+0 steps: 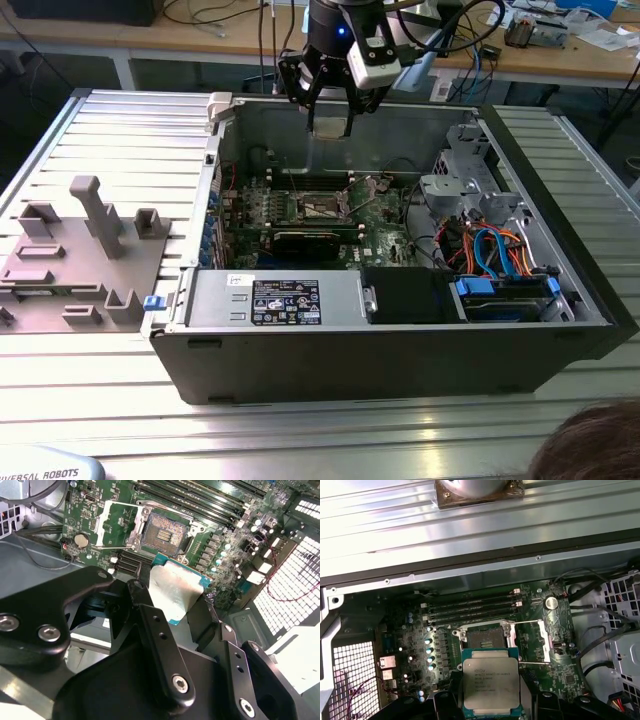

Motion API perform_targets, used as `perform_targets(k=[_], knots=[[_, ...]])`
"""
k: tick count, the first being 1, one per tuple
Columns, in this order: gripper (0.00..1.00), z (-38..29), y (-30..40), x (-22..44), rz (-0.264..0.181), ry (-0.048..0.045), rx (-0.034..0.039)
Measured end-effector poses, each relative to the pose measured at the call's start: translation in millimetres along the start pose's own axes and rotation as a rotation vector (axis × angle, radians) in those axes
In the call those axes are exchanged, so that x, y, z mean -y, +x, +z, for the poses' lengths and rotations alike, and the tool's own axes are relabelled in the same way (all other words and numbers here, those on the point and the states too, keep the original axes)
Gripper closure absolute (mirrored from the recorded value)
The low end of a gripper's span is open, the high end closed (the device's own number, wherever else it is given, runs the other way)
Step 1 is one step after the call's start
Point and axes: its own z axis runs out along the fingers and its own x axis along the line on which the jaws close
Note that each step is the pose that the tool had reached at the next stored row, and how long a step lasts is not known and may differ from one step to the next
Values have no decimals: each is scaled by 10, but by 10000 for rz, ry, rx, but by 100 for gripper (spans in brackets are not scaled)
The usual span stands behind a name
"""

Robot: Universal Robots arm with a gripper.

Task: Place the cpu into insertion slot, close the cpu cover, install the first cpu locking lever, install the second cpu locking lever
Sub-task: 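Place the cpu into insertion slot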

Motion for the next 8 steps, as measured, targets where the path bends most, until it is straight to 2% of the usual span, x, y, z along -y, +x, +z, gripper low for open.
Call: perform_targets(k=[8], knots=[[46, 0, 0, 0, 88, -2, 8]])
